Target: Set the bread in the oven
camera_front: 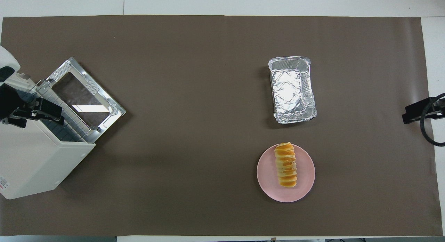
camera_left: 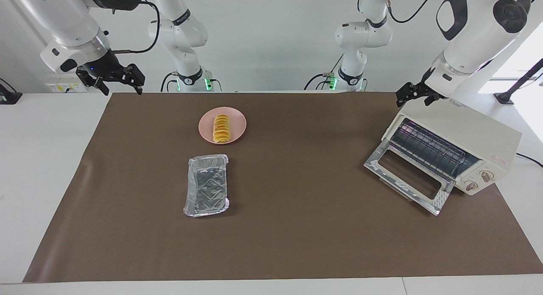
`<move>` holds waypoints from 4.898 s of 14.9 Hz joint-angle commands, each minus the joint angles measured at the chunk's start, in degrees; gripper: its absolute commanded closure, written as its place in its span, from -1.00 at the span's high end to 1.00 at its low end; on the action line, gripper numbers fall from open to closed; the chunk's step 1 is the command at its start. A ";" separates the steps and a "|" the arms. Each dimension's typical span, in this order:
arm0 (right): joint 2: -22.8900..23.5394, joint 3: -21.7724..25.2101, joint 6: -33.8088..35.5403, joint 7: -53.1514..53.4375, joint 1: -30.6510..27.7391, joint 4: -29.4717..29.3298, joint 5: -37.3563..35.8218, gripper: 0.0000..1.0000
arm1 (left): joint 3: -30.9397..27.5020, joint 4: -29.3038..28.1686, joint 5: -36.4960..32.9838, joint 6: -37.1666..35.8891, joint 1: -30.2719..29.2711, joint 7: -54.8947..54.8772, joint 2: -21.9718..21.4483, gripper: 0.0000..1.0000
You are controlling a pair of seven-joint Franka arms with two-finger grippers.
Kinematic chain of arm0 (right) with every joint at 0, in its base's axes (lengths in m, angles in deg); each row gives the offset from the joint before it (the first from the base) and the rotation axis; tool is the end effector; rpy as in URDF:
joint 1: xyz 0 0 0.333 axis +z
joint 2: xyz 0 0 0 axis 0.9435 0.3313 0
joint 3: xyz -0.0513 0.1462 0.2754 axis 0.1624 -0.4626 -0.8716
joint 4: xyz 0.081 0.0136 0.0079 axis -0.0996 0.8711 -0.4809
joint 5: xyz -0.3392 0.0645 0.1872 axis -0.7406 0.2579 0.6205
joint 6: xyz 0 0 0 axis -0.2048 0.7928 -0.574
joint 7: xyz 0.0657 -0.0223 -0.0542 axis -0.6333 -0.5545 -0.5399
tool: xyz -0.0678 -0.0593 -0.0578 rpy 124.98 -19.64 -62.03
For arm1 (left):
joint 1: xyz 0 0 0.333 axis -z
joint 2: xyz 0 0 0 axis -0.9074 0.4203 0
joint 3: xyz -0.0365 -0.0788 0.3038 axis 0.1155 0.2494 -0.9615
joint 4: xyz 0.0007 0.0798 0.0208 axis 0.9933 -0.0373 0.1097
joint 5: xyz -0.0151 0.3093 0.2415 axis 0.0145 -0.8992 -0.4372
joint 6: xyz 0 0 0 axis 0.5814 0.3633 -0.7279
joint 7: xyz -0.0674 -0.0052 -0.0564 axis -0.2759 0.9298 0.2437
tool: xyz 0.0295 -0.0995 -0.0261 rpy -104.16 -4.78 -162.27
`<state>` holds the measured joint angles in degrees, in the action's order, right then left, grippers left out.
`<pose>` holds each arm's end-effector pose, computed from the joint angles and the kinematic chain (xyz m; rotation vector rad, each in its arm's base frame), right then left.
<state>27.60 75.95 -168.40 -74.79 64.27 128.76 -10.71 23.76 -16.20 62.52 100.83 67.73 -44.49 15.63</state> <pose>0.5223 -0.0352 0.6253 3.1148 0.0142 -0.2580 0.5320 -0.0293 0.5784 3.1059 -0.0291 -0.3398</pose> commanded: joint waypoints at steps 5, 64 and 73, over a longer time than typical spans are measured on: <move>-1.06 -0.43 -0.19 -1.03 -0.82 0.91 -0.45 1.00 | 0.46 -0.93 -0.86 0.76 -0.48 -0.22 -1.17 1.00; 9.74 -1.04 -32.45 8.03 12.89 17.01 4.91 -1.00 | 0.46 -0.93 -0.86 0.76 -0.48 -0.22 -1.17 1.00; 28.01 -0.96 -29.37 5.13 12.18 -3.55 4.65 -1.00 | 0.46 -0.93 -0.86 0.76 -0.48 -0.22 -1.17 1.00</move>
<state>49.34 75.48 -200.80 -68.25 77.00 133.42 -6.25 23.76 -16.20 62.52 100.86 67.73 -44.49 15.63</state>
